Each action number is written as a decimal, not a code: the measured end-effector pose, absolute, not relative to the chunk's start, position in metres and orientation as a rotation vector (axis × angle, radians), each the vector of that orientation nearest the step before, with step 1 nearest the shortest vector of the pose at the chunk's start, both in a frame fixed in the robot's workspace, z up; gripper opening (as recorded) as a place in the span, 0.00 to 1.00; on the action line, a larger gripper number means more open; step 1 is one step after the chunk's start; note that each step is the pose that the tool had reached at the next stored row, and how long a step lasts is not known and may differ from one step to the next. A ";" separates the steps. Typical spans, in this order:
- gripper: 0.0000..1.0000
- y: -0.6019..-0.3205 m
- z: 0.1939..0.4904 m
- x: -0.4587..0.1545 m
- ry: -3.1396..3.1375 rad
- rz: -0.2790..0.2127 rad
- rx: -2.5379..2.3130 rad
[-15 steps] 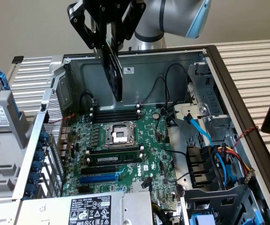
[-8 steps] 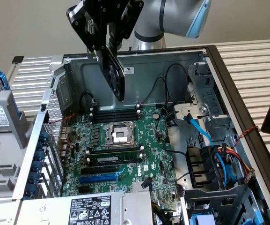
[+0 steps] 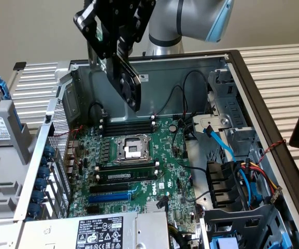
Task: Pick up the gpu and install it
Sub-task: 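Insert the gpu into the slot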
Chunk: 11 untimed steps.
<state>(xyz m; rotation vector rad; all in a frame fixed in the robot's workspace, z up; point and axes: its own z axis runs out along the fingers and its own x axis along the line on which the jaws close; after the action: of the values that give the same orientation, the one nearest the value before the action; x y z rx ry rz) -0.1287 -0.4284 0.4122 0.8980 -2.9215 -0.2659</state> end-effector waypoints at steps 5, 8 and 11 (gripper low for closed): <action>0.27 -0.428 0.412 -0.129 -2.873 -0.254 1.055; 0.27 -0.428 0.412 -0.128 -2.855 -0.248 1.113; 0.27 -0.428 0.412 -0.127 -2.836 -0.246 1.157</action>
<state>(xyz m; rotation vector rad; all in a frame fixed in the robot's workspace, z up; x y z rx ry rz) -0.1270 -0.4284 0.4121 1.1567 -2.8361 -0.2459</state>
